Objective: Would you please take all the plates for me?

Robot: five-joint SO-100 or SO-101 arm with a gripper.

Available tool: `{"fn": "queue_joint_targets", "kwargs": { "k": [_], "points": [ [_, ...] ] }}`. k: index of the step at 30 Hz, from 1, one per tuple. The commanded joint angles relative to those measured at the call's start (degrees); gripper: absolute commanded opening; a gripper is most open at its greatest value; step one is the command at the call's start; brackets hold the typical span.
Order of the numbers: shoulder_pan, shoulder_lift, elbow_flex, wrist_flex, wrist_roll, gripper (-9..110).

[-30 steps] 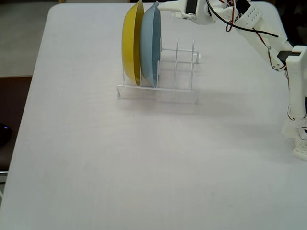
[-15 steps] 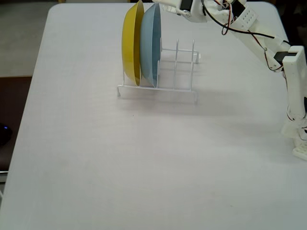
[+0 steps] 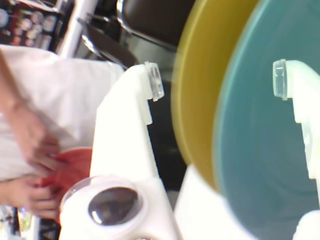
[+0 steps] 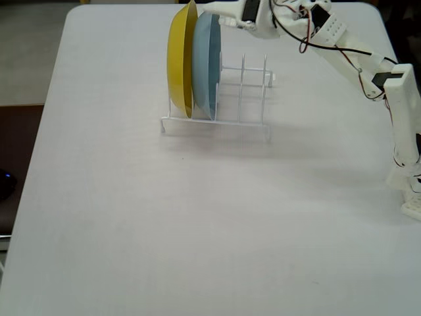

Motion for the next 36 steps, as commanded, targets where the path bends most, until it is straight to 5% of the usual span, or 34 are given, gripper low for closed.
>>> {"fn": "queue_joint_targets", "kwargs": {
  "k": [1,8,15,25,36],
  "points": [
    [-1.1,0.0,-3.4,-2.8,1.4,29],
    [-2.2,-2.5,-3.6,-5.4,4.0,23],
    [-2.9,-2.5,-4.8,-5.4,3.5,0],
    [-2.9,-1.1,-23.9,8.9,-2.4,-1],
    [-7.4,20.7,-19.6,15.4,-0.6,-1]
  ]
}}
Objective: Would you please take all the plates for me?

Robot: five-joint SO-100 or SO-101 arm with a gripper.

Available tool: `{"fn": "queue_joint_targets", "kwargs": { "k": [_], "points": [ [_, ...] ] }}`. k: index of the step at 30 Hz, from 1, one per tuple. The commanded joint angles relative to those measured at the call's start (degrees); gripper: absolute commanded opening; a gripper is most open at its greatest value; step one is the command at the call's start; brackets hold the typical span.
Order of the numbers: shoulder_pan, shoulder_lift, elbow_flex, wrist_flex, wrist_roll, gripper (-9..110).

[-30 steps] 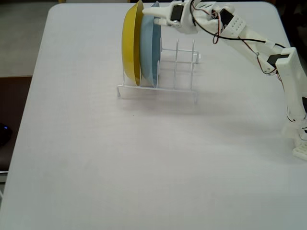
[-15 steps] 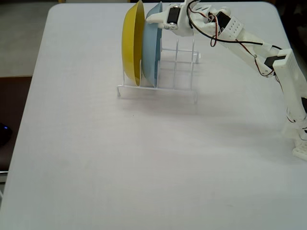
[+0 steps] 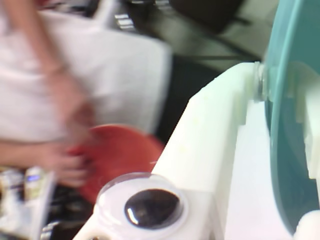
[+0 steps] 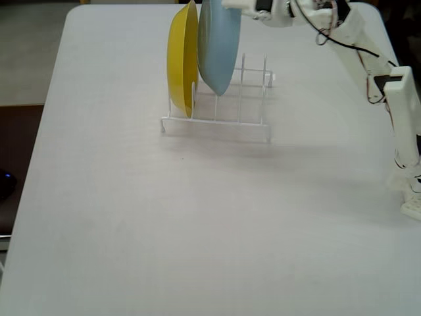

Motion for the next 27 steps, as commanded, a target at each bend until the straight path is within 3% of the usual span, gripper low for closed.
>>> {"fn": "queue_joint_targets", "kwargs": {
  "k": [1,8,14,18,27],
  "points": [
    [-3.1,16.3,1.0,0.0,2.6,-1],
    [-10.7,25.2,5.5,-0.3,11.6,-1],
    [-20.5,25.6,7.6,-2.4,25.1,-1],
    [-27.1,25.6,14.5,-14.2,28.8,-1],
    [-34.5,25.6,36.6,-52.6,28.7,-1]
  ]
}}
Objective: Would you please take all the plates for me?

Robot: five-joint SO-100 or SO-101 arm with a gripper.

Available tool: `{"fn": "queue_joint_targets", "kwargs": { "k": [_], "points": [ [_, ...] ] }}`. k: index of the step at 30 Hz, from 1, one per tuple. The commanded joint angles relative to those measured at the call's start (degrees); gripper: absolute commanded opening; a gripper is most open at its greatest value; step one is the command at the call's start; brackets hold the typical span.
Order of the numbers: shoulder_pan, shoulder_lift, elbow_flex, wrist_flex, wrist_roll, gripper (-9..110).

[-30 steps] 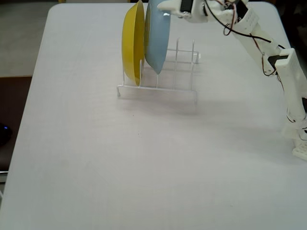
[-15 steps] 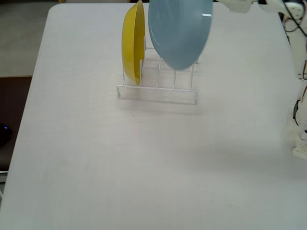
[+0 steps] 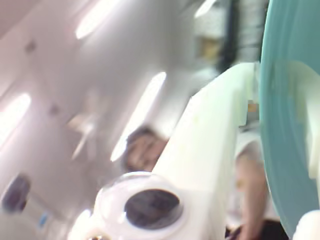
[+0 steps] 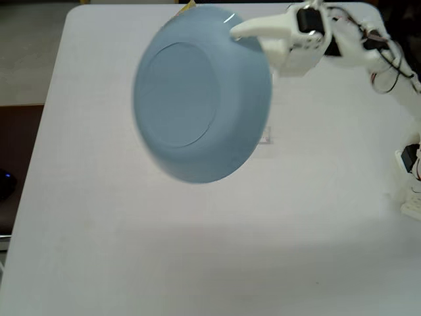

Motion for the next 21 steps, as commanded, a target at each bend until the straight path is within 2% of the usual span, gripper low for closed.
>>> {"fn": "queue_joint_targets", "kwargs": {
  "k": [1,8,21],
  "points": [
    [-1.8,4.2,5.5,-16.9,-0.9,-1],
    [-2.5,3.5,14.0,-29.5,-1.5,-1],
    [-0.6,3.5,16.6,-30.4,0.1,0]
  ]
}}
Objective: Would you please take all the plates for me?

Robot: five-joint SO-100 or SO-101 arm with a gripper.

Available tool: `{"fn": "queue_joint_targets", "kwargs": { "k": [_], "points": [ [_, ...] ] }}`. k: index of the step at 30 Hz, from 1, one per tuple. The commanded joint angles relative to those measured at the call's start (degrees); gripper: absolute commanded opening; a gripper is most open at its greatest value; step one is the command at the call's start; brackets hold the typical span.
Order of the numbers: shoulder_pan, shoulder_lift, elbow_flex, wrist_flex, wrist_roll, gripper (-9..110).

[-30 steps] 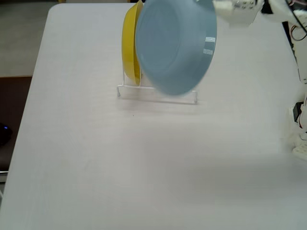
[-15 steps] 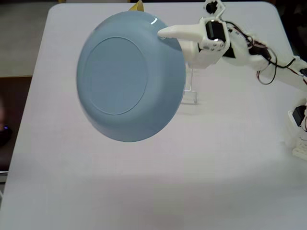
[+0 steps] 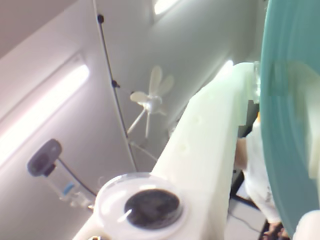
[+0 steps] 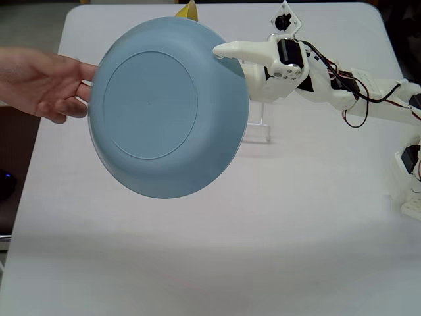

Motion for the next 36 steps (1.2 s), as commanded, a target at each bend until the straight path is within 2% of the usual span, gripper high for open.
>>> {"fn": "queue_joint_targets", "kwargs": {
  "k": [1,6,11,13,16,23,25,27,28,36],
  "points": [
    [1.1,3.7,-0.4,-1.9,-0.1,0],
    [2.5,4.5,1.2,-1.9,-0.4,0],
    [3.9,6.4,3.9,-1.1,-3.4,27],
    [4.0,7.2,3.9,0.4,-5.4,33],
    [4.2,8.7,3.9,2.3,-7.8,35],
    [5.7,13.3,6.3,6.1,-9.1,31],
    [7.4,16.2,9.4,7.3,-8.3,21],
    [10.0,18.7,11.7,11.0,-6.6,3],
    [11.8,19.8,13.0,12.9,-5.7,0],
    [27.0,17.0,18.0,16.1,-3.2,0]
  ]
}}
